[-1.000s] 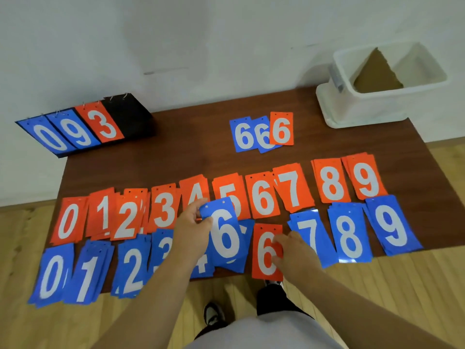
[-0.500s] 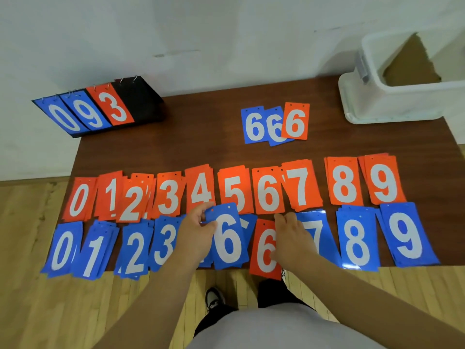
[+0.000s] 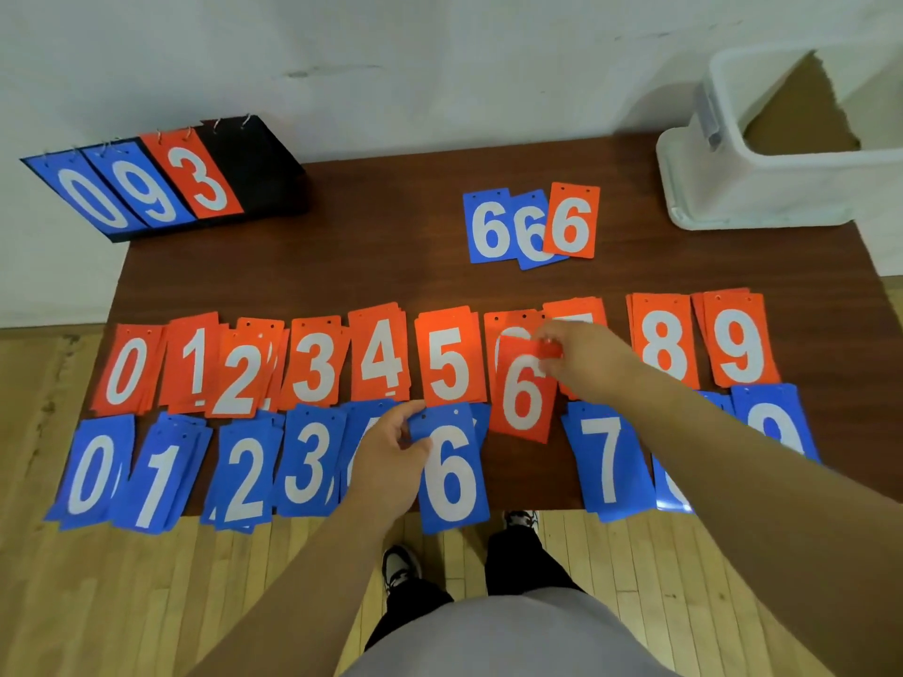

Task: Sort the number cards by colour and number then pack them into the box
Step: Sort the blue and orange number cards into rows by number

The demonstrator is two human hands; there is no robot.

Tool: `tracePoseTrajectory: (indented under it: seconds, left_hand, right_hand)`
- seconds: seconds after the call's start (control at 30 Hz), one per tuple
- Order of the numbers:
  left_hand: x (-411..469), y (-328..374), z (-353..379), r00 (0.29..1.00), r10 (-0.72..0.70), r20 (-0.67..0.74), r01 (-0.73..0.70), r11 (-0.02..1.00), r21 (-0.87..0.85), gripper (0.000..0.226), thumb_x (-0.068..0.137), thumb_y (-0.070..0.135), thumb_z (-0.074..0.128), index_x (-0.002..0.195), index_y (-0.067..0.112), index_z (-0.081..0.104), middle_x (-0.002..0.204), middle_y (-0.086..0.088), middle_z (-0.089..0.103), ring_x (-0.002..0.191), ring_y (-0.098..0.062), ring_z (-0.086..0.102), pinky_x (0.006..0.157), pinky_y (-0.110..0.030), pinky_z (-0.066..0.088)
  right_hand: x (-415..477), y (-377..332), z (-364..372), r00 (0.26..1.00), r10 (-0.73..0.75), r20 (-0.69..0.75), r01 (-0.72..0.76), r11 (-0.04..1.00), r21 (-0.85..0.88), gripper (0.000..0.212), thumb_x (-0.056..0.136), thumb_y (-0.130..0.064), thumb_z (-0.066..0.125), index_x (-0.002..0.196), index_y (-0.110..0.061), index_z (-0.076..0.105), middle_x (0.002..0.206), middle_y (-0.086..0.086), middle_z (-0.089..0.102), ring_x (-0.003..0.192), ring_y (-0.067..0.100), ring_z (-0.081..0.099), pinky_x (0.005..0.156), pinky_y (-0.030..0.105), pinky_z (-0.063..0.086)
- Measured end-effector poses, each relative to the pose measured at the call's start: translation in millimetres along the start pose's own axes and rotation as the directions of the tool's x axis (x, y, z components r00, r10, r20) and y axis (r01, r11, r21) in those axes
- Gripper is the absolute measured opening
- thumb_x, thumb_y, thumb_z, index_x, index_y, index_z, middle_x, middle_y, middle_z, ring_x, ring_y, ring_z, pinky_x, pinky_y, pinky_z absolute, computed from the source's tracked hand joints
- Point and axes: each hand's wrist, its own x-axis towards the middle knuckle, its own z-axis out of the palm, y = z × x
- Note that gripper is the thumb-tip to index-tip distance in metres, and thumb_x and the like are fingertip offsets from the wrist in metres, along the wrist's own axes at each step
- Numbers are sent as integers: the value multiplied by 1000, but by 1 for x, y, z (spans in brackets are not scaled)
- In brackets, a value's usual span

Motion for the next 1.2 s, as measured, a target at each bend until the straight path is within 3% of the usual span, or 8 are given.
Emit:
tracePoseTrajectory:
  seconds: [0.17, 0.27, 0.37, 0.53, 0.7, 0.8, 0.97, 1.2]
  left_hand:
    - [0, -1, 9, 1000, -2, -29, 2, 1000, -21, 39, 98, 10, 65, 125, 38, 58, 116, 7, 70, 96, -13, 72, 73, -36, 64]
    - [4, 3, 13, 999, 9, -36, -10, 999, -37, 39, 98, 8, 63, 124, 37, 59, 117, 8, 69, 98, -13, 71, 73, -36, 65]
    - [6, 7, 26, 1000, 4, 15, -3, 998, -69, 39, 98, 9, 63, 125, 37, 60, 116, 9, 70, 97, -11, 72, 71, -34, 64]
    - [11, 8, 61, 985, 78, 156, -95, 990, 107, 38, 99, 18, 65, 127, 42, 55, 117, 7, 68, 100, -11, 69, 76, -35, 64]
    - [18, 0, 85, 932, 271, 239, -361, 682, 636, 43, 98, 24, 62, 140, 31, 55, 118, 4, 66, 107, -17, 57, 93, -36, 51]
    - [18, -2, 90, 912, 350, 214, -374, 498, 782, 44, 95, 37, 64, 138, 33, 57, 122, 5, 55, 114, -18, 48, 98, -31, 42]
    - [21, 3, 88, 922, 352, 164, -339, 526, 780, 51, 92, 43, 67, 140, 32, 52, 128, 3, 46, 122, -16, 42, 105, -31, 35]
    - [55, 49, 69, 965, 262, -12, -201, 769, 606, 51, 91, 44, 71, 137, 34, 52, 135, 2, 48, 128, -20, 43, 108, -39, 43]
  right_hand:
    - [36, -7, 13, 982, -8, -189, -29, 982, -189, 61, 88, -35, 74, 142, -27, 46, 138, 5, 55, 126, 26, 53, 100, 43, 51]
    - [16, -9, 26, 953, 2, -304, 12, 999, 45, 54, 86, -37, 77, 132, -28, 51, 132, -2, 52, 119, 18, 54, 93, 33, 51]
    - [-21, -11, 43, 998, -34, -45, 48, 931, 363, 30, 89, -33, 76, 110, -31, 55, 109, -13, 59, 93, 7, 61, 69, 19, 49]
    - [-46, 17, 71, 996, -49, 71, 26, 955, 296, 20, 91, -27, 72, 104, -30, 58, 94, -13, 62, 86, 9, 61, 73, 25, 51]
    - [-41, 35, 73, 999, -39, -17, 39, 998, 40, 17, 93, -29, 67, 108, -24, 61, 107, -4, 61, 97, 16, 58, 84, 32, 54]
    - [-36, 39, 71, 997, -47, -55, 46, 999, -17, 21, 93, -34, 67, 111, -26, 62, 114, -3, 57, 106, 16, 56, 92, 30, 51]
    - [-27, 42, 58, 994, -28, -106, 29, 1000, 11, 23, 93, -39, 68, 112, -28, 64, 117, -4, 58, 107, 15, 58, 89, 29, 53]
    - [13, 35, 15, 977, 106, -187, -85, 989, 119, 29, 91, -36, 70, 118, -27, 64, 131, 0, 54, 112, 19, 57, 88, 33, 54]
